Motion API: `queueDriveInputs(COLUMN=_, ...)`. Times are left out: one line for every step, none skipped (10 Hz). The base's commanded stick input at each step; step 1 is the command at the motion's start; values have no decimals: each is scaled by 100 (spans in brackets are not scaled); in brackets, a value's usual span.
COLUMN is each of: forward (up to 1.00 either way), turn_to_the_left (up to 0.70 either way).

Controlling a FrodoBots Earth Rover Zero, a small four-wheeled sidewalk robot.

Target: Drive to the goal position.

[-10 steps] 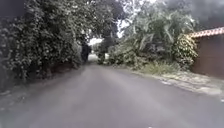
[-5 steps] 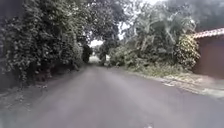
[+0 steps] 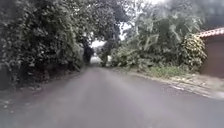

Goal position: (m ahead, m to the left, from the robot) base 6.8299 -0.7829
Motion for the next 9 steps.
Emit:
queueDriveInputs(forward=70, turn_to_the_left=0)
queueDriveInputs(forward=70, turn_to_the_left=0)
queueDriveInputs(forward=70, turn_to_the_left=0)
queueDriveInputs(forward=70, turn_to_the_left=0)
queueDriveInputs(forward=70, turn_to_the_left=0)
queueDriveInputs(forward=70, turn_to_the_left=0)
queueDriveInputs(forward=70, turn_to_the_left=0)
queueDriveInputs(forward=70, turn_to_the_left=0)
queueDriveInputs(forward=70, turn_to_the_left=0)
